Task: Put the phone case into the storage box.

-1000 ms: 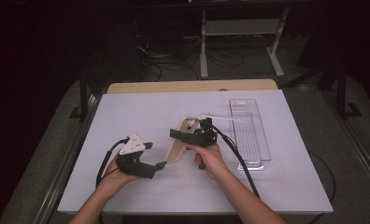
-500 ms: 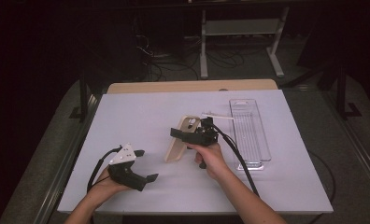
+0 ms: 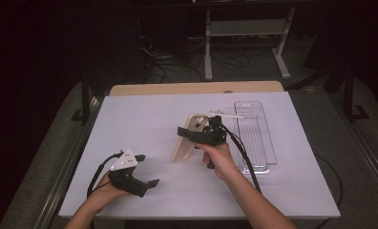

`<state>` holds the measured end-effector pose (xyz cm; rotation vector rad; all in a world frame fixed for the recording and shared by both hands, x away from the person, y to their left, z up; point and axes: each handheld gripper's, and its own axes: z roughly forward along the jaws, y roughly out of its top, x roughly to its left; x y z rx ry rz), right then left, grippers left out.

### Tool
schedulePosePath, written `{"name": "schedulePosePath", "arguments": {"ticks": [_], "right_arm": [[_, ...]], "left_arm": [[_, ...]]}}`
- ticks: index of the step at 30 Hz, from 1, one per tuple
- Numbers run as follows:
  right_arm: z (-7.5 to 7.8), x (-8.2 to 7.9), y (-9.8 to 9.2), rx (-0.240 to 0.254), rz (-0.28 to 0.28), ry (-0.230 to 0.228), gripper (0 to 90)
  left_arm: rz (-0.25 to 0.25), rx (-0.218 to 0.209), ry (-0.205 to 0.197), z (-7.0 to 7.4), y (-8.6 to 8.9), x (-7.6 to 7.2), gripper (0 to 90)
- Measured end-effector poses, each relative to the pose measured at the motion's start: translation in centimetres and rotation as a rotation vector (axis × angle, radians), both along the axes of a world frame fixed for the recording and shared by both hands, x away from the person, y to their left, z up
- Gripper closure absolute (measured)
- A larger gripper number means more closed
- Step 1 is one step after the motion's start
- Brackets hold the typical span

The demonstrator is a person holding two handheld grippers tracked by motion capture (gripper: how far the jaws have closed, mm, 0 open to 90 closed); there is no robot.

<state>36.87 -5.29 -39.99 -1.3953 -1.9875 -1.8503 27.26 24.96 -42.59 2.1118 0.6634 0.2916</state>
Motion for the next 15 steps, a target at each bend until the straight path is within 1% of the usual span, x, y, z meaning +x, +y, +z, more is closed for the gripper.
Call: {"name": "schedulePosePath", "arguments": {"ticks": [3, 4, 6, 7, 9, 12, 15], "right_arm": [[0.3, 0.2, -0.3, -0.004, -0.011, 0.001, 9.6], [0.3, 0.4, -0.5, -0.011, -0.014, -0.005, 9.6], [0.6, 0.6, -0.7, -0.008, -0.021, -0.008, 9.6], [0.8, 0.7, -0.8, -0.002, -0.025, -0.004, 9.6], [1.2, 0.9, -1.1, -0.01, -0.032, -0.012, 9.7], [1.8, 1.3, -1.5, -0.011, -0.047, -0.017, 9.7], [2.3, 1.8, -2.1, -0.017, -0.063, -0.029, 9.7]], "left_arm": [[0.005, -0.001, -0.009, 0.0, 0.0, 0.1, 0.0], [0.005, -0.001, -0.009, 0.0, 0.0, 0.1, 0.0], [0.001, -0.001, -0.004, 0.0, 0.1, 0.2, 0.0], [0.002, 0.0, -0.014, 0.0, 0.1, 0.2, 0.0], [0.003, -0.012, -0.017, 0.1, 0.1, 0.1, 0.0], [-0.001, 0.004, -0.023, 0.1, 0.1, 0.1, 0.0], [-0.003, 0.009, -0.02, 0.0, 0.1, 0.1, 0.0]]}}
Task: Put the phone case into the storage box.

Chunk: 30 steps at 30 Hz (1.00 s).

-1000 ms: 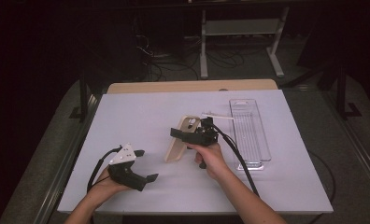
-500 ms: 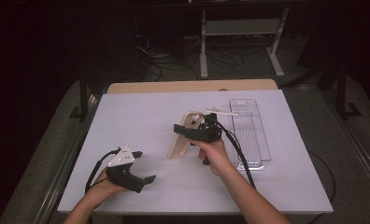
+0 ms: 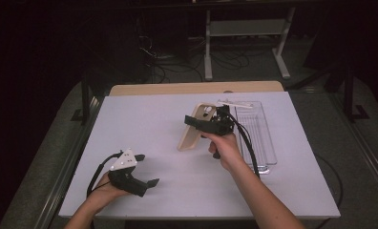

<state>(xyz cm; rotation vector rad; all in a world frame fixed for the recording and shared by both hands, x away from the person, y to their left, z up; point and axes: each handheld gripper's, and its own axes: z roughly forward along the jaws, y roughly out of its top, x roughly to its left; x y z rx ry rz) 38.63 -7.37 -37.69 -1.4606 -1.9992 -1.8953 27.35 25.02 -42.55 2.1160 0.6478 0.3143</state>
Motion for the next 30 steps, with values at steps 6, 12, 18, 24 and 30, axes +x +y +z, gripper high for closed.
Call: {"name": "schedulePosePath", "arguments": {"ticks": [6, 12, 18, 24, 30], "right_arm": [[1.0, 0.7, -1.2, -0.014, -0.031, -0.002, 9.8], [1.9, 1.2, -2.1, -0.028, -0.056, -0.009, 9.9], [3.1, 1.8, -3.2, -0.036, -0.089, -0.026, 9.9], [3.9, 2.3, -4.5, -0.038, -0.118, -0.028, 10.2], [4.3, 2.8, -5.8, -0.046, -0.148, -0.029, 10.3]], "left_arm": [[0.003, -0.003, 0.0, 0.0, 0.0, 0.0, 0.0], [-0.002, 0.008, -0.002, 0.1, 0.1, 0.1, 0.0], [-0.006, 0.011, -0.006, 0.1, 0.2, 0.1, 0.0], [0.003, 0.008, 0.001, 0.1, 0.2, 0.1, 0.0], [0.006, 0.007, 0.004, 0.1, 0.2, 0.1, 0.0]]}}
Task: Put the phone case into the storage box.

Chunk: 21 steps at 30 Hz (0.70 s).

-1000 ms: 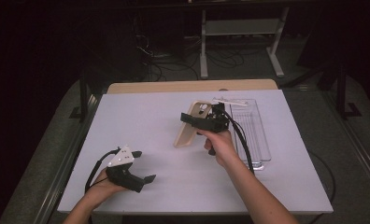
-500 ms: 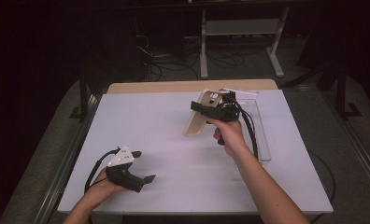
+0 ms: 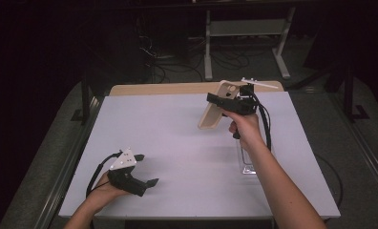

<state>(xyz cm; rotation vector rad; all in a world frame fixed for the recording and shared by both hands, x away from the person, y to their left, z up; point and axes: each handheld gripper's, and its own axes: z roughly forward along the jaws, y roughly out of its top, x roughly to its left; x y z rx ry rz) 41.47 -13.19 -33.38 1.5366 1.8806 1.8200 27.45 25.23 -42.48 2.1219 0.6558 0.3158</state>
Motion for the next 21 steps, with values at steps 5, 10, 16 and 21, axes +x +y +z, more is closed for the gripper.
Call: {"name": "schedulePosePath", "arguments": {"ticks": [5, 10, 16, 21], "right_arm": [[0.4, 0.4, -1.0, -0.011, -0.026, 0.002, 10.4], [0.9, 0.8, -2.1, -0.034, -0.054, 0.002, 10.4], [1.8, 1.3, -3.5, -0.07, -0.091, 0.004, 10.4], [2.3, 1.9, -4.6, -0.128, -0.123, 0.001, 10.5]], "left_arm": [[0.001, 0.0, -0.001, 0.0, 0.1, 0.0, 0.0], [0.003, 0.001, 0.001, 0.0, 0.1, 0.0, 0.0], [0.003, 0.002, 0.002, 0.0, 0.1, 0.0, 0.0], [0.005, -0.002, 0.006, -0.1, 0.0, 0.0, 0.0]]}}
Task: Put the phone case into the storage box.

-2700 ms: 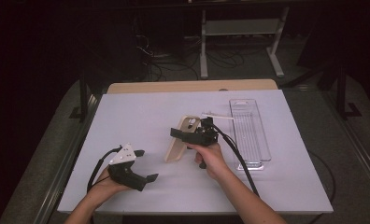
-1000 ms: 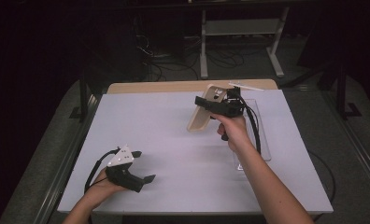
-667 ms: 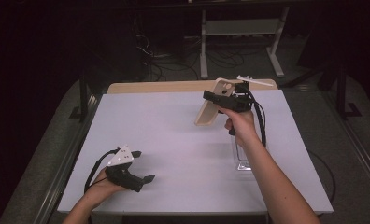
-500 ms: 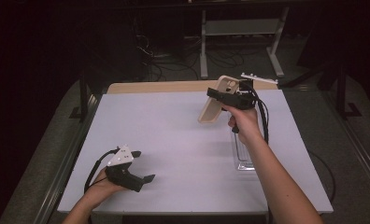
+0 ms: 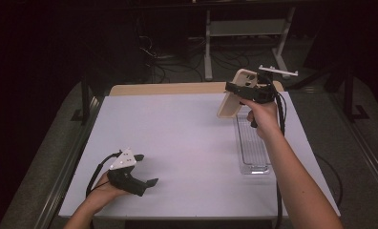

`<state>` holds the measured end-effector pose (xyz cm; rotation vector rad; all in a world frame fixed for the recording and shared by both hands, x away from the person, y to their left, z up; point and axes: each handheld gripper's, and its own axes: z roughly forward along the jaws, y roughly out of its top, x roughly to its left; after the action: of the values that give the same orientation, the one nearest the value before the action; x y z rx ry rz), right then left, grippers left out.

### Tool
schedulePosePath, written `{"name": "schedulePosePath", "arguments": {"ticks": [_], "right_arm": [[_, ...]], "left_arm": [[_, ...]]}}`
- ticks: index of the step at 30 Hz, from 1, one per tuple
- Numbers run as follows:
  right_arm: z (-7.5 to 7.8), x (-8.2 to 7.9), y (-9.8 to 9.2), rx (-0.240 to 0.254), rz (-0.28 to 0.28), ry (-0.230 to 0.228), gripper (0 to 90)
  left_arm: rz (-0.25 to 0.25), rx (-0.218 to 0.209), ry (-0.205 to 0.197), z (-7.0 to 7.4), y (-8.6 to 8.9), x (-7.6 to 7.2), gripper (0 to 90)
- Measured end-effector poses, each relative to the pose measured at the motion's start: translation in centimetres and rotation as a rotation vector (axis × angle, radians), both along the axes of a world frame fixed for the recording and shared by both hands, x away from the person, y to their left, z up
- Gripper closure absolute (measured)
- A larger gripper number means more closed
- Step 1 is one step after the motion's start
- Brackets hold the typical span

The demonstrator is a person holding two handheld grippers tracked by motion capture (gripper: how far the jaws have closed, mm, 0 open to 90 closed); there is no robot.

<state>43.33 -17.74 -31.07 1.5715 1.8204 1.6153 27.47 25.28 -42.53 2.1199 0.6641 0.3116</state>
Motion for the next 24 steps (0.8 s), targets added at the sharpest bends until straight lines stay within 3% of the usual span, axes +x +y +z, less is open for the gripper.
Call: {"name": "schedulePosePath", "arguments": {"ticks": [14, 24], "right_arm": [[0.6, 1.6, -2.0, -0.133, -0.078, 0.03, 10.5], [0.3, 2.7, -2.0, -0.246, -0.114, 0.066, 10.5]], "left_arm": [[-0.003, 0.003, 0.004, 0.0, 0.0, 0.0, 0.0], [0.0, -0.007, 0.009, 0.0, 0.0, 0.0, 0.0]]}}
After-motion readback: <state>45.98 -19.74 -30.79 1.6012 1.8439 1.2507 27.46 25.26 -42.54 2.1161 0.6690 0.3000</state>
